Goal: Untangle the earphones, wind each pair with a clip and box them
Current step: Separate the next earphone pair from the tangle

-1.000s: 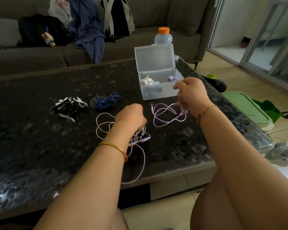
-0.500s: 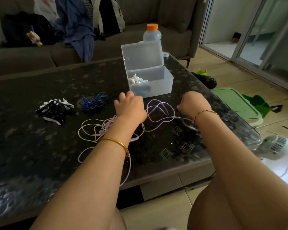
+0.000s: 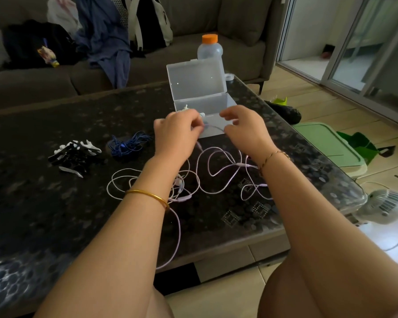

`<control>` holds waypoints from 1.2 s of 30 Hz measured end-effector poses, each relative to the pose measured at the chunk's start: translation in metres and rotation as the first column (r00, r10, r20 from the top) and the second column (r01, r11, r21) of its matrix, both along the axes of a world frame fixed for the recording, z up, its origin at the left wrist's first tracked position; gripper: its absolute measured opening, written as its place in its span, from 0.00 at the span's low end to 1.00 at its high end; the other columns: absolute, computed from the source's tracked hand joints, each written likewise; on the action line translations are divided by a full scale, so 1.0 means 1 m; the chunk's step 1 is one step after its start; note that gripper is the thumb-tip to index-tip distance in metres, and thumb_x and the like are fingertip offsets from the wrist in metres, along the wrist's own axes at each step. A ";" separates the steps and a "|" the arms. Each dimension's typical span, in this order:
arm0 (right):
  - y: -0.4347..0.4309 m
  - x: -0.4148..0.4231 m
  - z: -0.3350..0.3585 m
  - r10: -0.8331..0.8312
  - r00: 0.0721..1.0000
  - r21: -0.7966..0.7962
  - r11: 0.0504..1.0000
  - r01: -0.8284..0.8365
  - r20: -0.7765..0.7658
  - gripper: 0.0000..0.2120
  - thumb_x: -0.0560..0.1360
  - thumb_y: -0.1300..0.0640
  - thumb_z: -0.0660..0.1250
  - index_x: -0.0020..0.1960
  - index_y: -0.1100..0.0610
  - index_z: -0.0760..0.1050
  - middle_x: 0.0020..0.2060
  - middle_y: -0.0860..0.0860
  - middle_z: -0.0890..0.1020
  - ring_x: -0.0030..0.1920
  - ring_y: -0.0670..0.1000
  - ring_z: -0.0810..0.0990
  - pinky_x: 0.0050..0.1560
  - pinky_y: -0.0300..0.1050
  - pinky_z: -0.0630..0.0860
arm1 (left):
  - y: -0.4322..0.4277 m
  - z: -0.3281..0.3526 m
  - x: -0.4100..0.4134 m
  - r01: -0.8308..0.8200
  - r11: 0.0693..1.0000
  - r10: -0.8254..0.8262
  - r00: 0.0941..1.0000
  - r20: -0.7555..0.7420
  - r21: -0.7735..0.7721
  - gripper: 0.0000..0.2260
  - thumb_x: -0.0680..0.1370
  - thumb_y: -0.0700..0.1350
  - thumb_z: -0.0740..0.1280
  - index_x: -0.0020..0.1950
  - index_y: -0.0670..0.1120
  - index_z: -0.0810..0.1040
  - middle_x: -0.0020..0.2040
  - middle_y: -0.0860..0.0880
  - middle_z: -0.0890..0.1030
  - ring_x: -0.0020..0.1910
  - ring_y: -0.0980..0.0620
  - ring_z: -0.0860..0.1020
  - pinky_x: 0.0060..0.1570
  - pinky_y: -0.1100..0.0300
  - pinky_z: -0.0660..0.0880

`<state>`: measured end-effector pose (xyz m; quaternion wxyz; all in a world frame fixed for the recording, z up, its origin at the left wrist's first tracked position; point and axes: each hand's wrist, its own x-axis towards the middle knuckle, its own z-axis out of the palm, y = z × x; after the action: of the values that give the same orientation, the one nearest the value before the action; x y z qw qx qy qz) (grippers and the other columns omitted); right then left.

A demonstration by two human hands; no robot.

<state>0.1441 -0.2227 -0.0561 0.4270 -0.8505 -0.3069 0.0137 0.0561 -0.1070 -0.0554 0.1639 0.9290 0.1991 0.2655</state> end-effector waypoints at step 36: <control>0.024 -0.041 0.024 0.371 0.905 -0.272 0.911 -0.311 0.208 0.08 0.78 0.51 0.62 0.42 0.49 0.76 0.34 0.47 0.78 0.35 0.47 0.76 0.40 0.44 0.76 | 0.012 0.012 -0.039 0.098 0.770 0.164 0.924 0.345 -0.631 0.07 0.76 0.35 0.67 0.51 0.42 0.82 0.48 0.47 0.84 0.49 0.54 0.82 0.55 0.59 0.78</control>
<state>0.1031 -0.1985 -0.0322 0.2723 -0.8217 -0.5004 0.0149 0.0176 -0.0952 -0.0429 0.4994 0.7446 0.2581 0.3599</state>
